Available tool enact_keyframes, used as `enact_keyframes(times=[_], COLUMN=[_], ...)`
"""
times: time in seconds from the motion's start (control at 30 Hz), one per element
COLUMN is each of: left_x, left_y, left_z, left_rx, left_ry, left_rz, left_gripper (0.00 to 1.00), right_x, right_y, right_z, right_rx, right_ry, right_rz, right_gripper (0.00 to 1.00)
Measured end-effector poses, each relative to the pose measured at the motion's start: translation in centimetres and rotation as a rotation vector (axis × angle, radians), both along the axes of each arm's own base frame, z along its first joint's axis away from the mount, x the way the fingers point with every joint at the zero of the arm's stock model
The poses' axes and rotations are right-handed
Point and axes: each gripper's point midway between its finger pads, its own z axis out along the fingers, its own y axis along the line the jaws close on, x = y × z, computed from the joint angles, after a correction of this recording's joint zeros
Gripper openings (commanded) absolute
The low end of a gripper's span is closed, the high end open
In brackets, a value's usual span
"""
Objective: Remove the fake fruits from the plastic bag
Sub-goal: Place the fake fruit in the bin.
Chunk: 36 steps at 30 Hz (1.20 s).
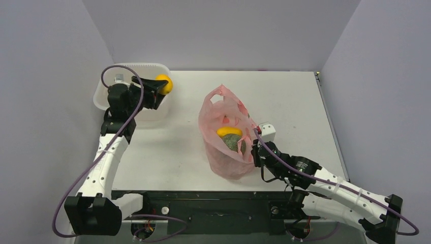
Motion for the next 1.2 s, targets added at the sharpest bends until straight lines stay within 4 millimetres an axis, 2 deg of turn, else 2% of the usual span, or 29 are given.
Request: enact_keyframes(times=[0.13, 0.27, 0.4, 0.63, 0.8, 0.97, 1.2], left_x=[4.2, 8.1, 11.4, 16.7, 20.5, 22.4, 23.8], left_y=[5.0, 9.4, 12.4, 15.2, 17.4, 19.1, 19.8], left_z=[1.0, -1.1, -4.1, -8.9, -11.1, -13.0, -16.9], left_rx=[0.038, 0.105, 0.204, 0.352, 0.468, 0.564, 0.652], left_ry=[-0.034, 0.000, 0.043, 0.108, 0.169, 0.245, 0.333], left_rz=[0.175, 0.309, 0.394, 0.449, 0.488, 0.513, 0.497], left_gripper=[0.42, 0.44, 0.44, 0.44, 0.46, 0.51, 0.60], right_x=[0.5, 1.4, 2.2, 2.8, 3.2, 3.5, 3.9], right_y=[-0.8, -1.1, -1.3, -2.6, -4.1, -5.6, -6.9], right_z=[0.5, 1.7, 2.2, 2.6, 3.1, 3.0, 3.0], right_rx=[-0.020, -0.023, -0.050, -0.106, -0.137, -0.169, -0.216], right_ry=[0.002, -0.008, -0.008, -0.008, -0.008, 0.008, 0.039], right_rz=[-0.024, -0.053, -0.071, -0.111, -0.167, -0.215, -0.262], right_gripper=[0.00, 0.00, 0.00, 0.00, 0.00, 0.00, 0.00])
